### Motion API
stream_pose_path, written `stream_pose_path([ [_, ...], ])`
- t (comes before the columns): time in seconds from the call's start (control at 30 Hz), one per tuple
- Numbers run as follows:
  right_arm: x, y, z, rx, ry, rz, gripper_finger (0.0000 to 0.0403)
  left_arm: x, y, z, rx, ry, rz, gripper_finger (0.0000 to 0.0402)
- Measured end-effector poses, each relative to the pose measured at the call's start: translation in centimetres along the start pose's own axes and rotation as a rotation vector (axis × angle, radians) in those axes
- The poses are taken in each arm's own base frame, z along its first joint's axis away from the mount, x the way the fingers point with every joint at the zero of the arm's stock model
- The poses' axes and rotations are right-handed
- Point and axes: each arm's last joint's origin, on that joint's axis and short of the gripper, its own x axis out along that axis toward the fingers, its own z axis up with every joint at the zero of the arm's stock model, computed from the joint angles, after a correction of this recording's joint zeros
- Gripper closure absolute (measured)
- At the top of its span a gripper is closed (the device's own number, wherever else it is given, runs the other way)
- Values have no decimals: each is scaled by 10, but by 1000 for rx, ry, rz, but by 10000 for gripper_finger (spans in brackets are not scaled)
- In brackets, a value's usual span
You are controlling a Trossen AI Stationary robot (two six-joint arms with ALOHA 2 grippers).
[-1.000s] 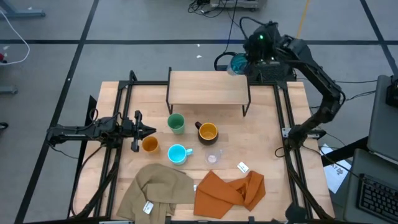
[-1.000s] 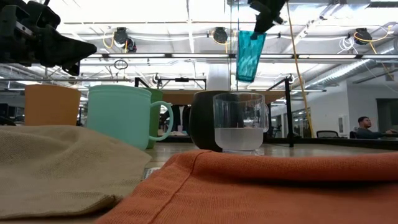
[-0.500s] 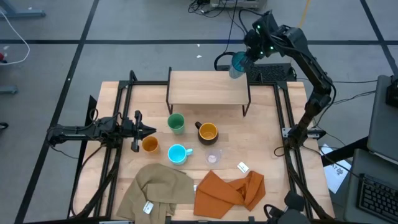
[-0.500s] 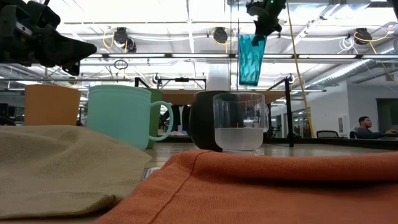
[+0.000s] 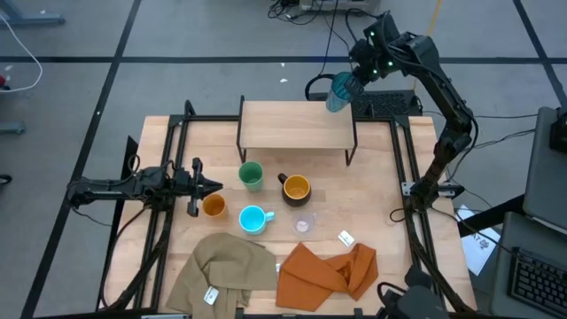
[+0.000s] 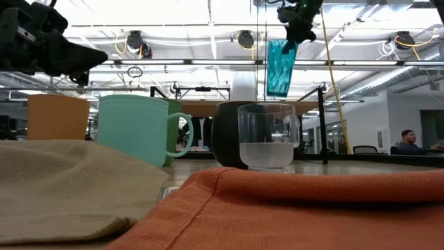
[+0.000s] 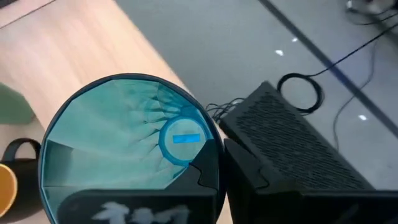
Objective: Stack small to large cups/mugs on shelf
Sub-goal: Put the blue cup on the shelf
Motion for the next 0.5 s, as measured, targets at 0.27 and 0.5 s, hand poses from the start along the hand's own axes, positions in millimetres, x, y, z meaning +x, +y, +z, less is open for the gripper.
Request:
stream_pose_path([
  [0.27,25,-2,2,-6,73,31,403,0,0,0,0,5,0,371],
  [0.5,26,-6,1,-13,78,24,403,0,0,-1,0,6,0,371],
])
